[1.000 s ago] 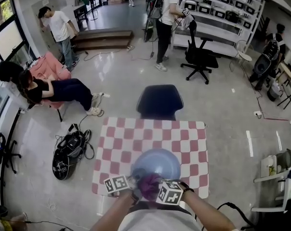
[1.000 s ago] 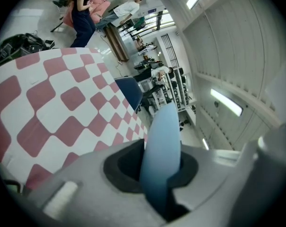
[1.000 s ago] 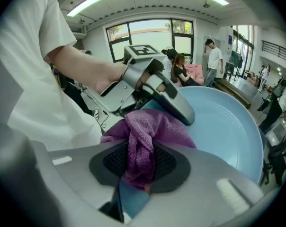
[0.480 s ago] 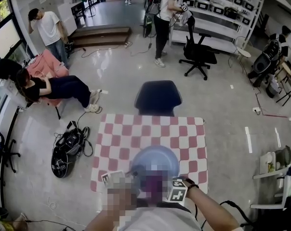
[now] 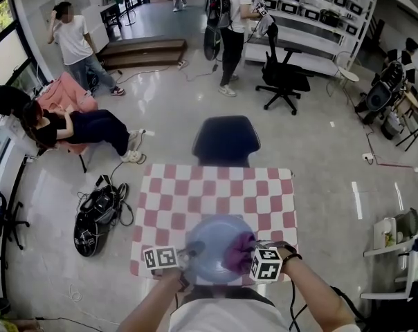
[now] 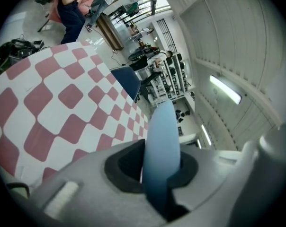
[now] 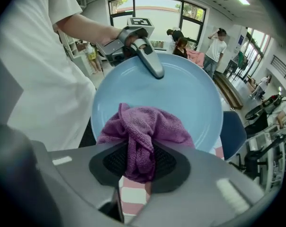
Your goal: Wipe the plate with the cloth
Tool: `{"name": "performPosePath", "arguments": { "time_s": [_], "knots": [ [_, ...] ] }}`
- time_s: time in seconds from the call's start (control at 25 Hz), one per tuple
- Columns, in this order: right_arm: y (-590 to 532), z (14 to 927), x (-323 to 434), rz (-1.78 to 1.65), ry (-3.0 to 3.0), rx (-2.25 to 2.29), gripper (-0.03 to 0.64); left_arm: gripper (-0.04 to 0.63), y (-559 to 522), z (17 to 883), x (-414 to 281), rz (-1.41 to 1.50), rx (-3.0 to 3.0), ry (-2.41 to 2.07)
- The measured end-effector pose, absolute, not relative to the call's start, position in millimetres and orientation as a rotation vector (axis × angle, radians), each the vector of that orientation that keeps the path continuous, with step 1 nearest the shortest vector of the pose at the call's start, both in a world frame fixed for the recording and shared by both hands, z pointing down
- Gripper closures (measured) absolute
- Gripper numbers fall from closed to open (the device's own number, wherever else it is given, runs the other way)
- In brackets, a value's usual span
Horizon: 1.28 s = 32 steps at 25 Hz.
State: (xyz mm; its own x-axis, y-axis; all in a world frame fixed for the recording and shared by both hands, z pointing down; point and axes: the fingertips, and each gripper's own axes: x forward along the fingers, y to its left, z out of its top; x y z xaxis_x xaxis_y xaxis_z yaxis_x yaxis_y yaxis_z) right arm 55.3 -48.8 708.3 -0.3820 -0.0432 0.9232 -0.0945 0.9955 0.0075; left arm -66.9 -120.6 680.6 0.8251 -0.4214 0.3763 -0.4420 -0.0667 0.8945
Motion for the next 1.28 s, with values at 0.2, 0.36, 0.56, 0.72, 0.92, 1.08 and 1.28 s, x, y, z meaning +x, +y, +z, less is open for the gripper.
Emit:
{"name": "performPosePath", "arguments": {
  "time_s": [0.2,0.36,0.56,0.72,0.92,1.08,1.28],
  "knots": [
    [-79,695,65,0.012,-1.954,0.194,0.512,0.552,-103,680,-57,0.044,1.683,-0.621],
    [-102,683,55,-0.008,-1.978,0.24,0.512,0.552,-94,679,-47,0.069,1.695,-0.565],
    [-117,664,18,-0.056,-2.044,0.234,0.512,0.552,-83,677,-26,0.113,1.709,-0.486],
    [-110,644,-19,-0.066,-2.147,0.191,0.512,0.551,-80,668,-12,0.079,1.704,-0.434],
    [-106,639,-37,-0.101,-2.185,0.188,0.515,0.549,-81,667,-15,0.099,1.722,-0.424],
    [-112,646,-24,-0.055,-2.153,0.239,0.515,0.551,-81,668,-19,0.146,1.741,-0.445],
    [-131,663,18,-0.035,-2.046,0.333,0.515,0.552,-88,674,-32,0.116,1.725,-0.493]
  ]
}}
